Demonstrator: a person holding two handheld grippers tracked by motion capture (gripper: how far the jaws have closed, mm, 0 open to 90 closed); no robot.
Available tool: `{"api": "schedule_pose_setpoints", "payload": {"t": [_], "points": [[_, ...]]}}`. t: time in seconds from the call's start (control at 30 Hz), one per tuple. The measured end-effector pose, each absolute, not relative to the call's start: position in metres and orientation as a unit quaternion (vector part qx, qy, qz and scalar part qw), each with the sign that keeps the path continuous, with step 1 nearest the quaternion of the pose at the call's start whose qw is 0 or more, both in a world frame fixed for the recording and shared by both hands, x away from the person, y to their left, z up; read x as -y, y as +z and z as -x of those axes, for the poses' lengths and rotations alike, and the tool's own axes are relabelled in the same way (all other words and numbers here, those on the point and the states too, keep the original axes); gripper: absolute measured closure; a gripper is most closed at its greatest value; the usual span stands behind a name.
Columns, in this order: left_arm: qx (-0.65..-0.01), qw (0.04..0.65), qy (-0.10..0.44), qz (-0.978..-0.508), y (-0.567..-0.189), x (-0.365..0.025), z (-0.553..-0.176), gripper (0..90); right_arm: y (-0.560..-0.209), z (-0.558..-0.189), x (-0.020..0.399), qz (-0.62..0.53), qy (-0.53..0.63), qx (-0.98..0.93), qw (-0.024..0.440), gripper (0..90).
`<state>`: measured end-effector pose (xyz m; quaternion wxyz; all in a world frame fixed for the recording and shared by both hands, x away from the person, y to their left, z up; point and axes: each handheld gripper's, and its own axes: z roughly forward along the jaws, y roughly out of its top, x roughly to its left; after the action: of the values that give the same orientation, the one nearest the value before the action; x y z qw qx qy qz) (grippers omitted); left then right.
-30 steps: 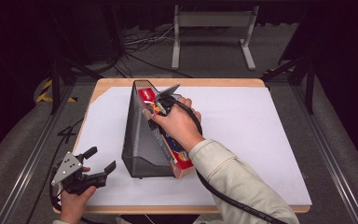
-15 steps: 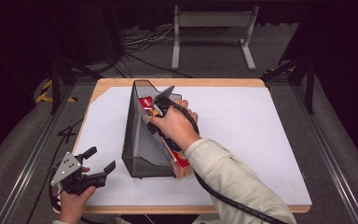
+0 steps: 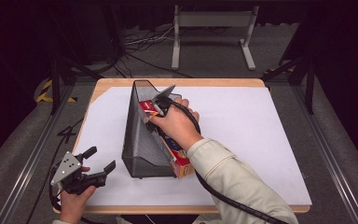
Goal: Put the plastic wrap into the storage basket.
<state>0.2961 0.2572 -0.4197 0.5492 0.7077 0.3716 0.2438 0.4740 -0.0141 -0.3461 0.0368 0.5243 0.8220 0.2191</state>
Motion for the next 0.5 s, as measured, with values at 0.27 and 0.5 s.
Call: {"api": "schedule_pose_setpoints", "payload": {"t": [0.27, 0.5], "points": [[-0.373, 0.547, 0.243, -0.709, -0.42, -0.257, -0.297, 13.4, -0.334, -0.468, 0.028, -0.511, 0.248, -0.822, 0.052, 24.5], [-0.373, 0.55, 0.244, -0.707, -0.42, -0.257, -0.296, 13.4, -0.308, -0.455, 0.04, -0.479, 0.312, -0.819, 0.047, 21.1]]}}
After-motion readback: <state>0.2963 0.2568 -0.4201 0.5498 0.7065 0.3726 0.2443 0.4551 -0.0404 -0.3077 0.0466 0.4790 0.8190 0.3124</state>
